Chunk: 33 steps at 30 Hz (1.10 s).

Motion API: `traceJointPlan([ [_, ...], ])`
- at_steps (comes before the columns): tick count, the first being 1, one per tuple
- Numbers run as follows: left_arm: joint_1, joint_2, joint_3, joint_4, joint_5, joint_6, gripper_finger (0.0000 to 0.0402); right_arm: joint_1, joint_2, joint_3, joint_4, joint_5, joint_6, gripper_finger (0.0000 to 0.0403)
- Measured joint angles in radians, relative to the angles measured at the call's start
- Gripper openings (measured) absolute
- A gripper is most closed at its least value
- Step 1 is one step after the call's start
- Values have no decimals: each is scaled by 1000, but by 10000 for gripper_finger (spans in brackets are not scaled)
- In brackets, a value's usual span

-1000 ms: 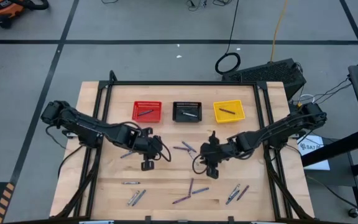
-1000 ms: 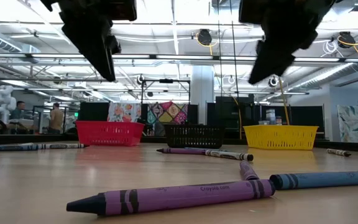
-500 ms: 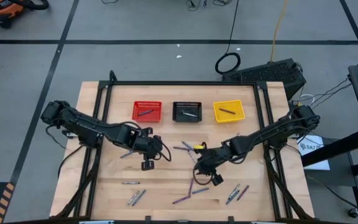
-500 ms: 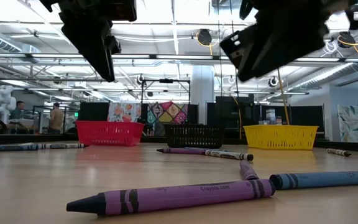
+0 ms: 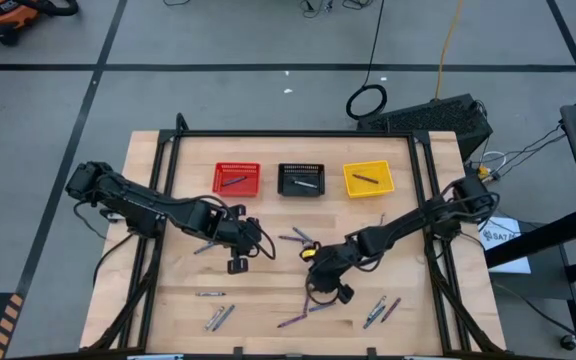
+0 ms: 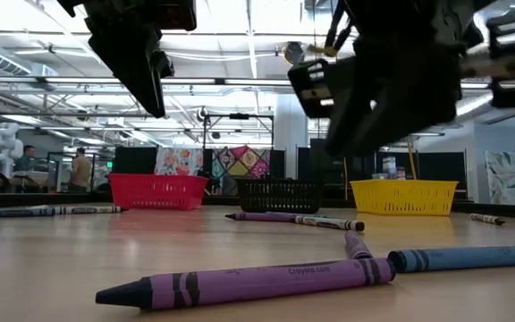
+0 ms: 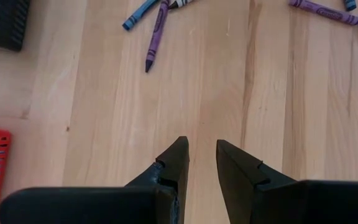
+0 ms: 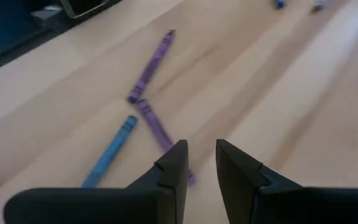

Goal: Sort crayons
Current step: Put the purple crayon into the yellow basket

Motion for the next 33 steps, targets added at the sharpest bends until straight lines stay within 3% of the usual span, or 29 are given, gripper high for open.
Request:
traceJointPlan([
  [9,0,0,0,2,0,-1,82,28,89,0,97,-1,-71,70],
  [33,0,0,0,1,0,1,82,42,149,0,169,-2,-115,70],
])
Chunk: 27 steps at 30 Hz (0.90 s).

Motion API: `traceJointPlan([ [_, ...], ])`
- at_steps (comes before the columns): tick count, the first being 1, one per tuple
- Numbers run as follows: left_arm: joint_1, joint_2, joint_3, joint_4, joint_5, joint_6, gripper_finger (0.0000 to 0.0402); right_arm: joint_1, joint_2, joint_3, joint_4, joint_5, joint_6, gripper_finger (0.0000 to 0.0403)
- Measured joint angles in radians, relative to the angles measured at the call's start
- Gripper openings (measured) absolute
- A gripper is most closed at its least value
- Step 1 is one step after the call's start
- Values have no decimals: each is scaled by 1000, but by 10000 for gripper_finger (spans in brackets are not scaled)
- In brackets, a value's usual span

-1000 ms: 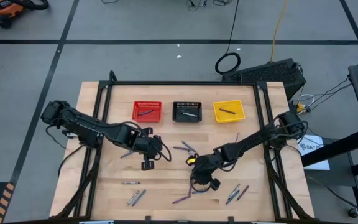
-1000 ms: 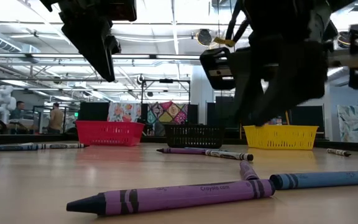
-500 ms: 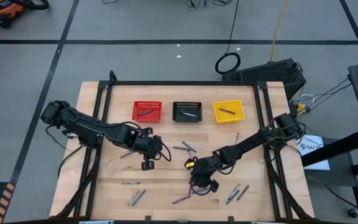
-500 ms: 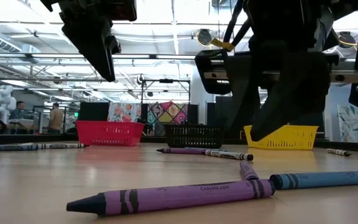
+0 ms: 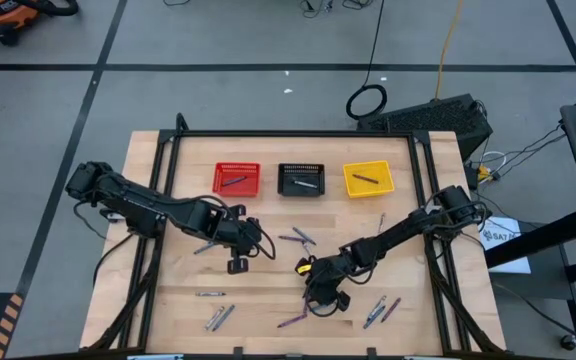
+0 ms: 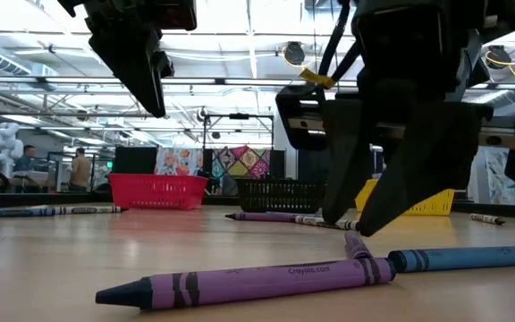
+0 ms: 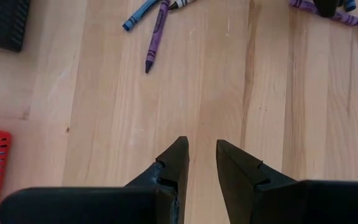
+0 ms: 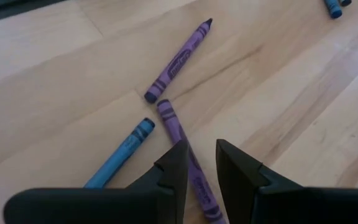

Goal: Sort crayons
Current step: Put the purple crayon into the yellow basket

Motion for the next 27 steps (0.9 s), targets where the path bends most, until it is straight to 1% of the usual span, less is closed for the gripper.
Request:
traceJointPlan([
  [5,0,0,0,0,0,0,82,-5,1,0,-41,-1,0,70],
  [10,0,0,0,0,0,1,82,-10,0,0,-38,0,1,70],
  [14,0,0,0,0,0,1,82,-23,0,0,-44,0,31,70],
  [22,0,0,0,0,-1,4,82,-47,-1,1,-112,1,87,70],
  [27,0,0,0,0,-1,9,82,-51,-1,1,-116,0,116,67],
])
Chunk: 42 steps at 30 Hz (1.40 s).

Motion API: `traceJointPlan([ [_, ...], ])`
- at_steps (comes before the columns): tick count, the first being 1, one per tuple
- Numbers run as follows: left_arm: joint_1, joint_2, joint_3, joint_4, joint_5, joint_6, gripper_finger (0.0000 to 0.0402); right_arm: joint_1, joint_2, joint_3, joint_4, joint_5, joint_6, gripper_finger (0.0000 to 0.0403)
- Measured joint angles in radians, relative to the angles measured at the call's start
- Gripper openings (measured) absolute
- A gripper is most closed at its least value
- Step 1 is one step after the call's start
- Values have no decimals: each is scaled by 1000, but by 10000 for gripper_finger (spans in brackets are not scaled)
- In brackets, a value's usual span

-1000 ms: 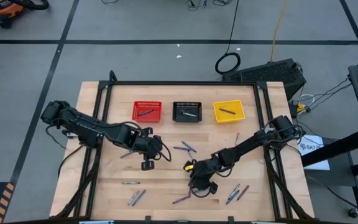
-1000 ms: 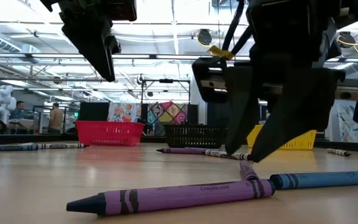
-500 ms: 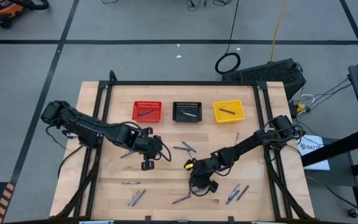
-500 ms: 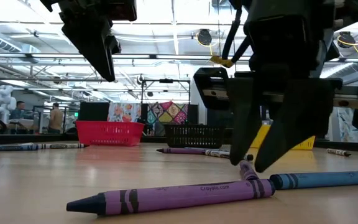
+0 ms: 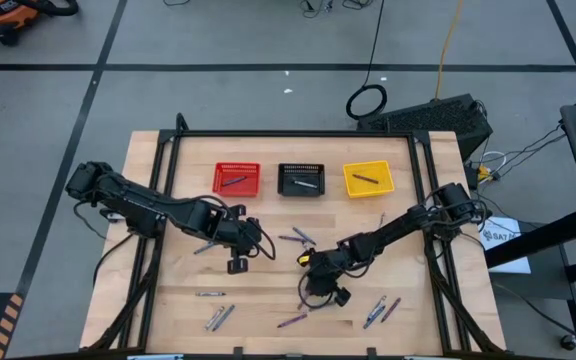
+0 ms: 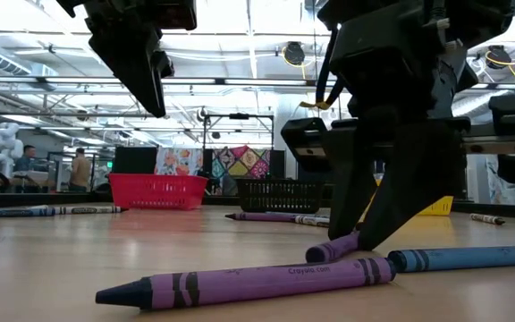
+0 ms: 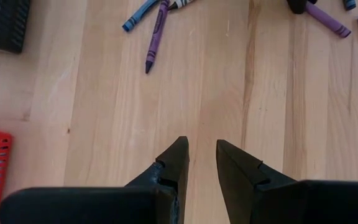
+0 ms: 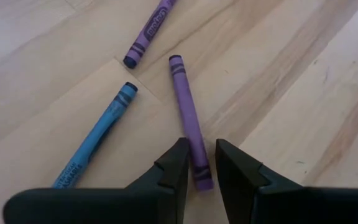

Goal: Sort crayons
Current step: Put the purple crayon into the yellow basket

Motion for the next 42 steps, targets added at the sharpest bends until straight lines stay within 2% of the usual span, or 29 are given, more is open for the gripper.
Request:
traceJointPlan([
  [8,0,0,0,0,0,1,82,0,-1,0,-17,0,-12,8],
  [14,2,0,0,0,0,1,82,0,-1,0,-23,1,-3,6],
  [24,2,0,0,0,0,-1,82,0,-2,7,-12,3,209,1],
  [29,2,0,0,-1,0,-1,82,-1,1,65,-51,5,216,1],
  [36,2,0,0,-3,0,0,82,-9,0,176,-254,12,175,0],
  [42,2,0,0,-17,-1,1,82,-19,-21,252,-454,166,186,0],
])
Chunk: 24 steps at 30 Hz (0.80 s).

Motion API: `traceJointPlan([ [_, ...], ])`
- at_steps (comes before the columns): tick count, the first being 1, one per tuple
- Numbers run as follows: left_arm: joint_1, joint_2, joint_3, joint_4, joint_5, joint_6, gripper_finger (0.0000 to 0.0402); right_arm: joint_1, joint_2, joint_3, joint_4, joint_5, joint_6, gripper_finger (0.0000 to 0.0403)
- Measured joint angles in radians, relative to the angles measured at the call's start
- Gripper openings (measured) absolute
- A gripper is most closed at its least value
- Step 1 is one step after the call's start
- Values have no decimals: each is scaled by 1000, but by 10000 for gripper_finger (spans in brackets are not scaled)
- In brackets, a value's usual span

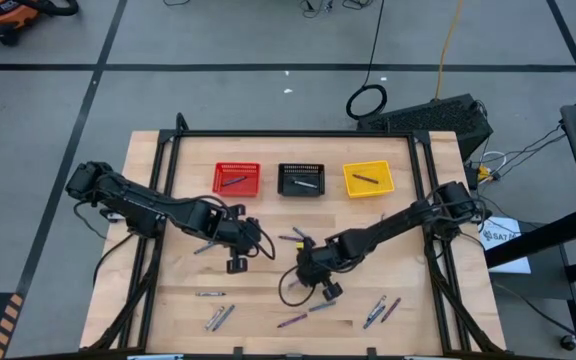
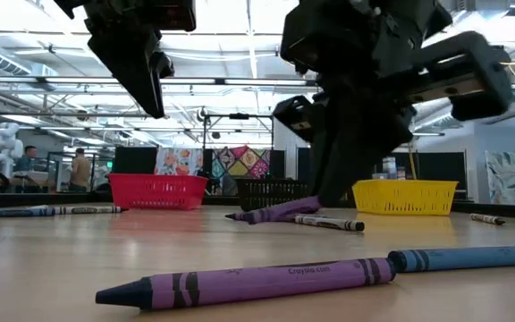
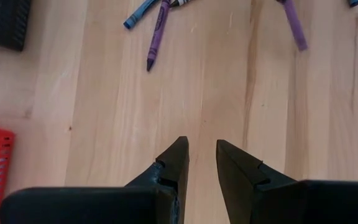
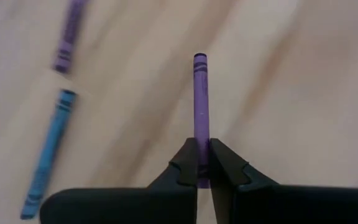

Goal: Sort crayons
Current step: Put the purple crayon into the yellow basket

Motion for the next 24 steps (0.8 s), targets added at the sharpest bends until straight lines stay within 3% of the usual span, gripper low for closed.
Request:
traceJointPlan([
  [8,0,0,0,-83,-14,9,82,-40,-133,5,-66,78,157,0],
  [18,0,0,0,-81,-86,100,82,-99,-319,5,-323,323,222,0],
  [24,17,0,0,-83,-110,104,82,-175,-400,-3,-427,385,250,0],
])
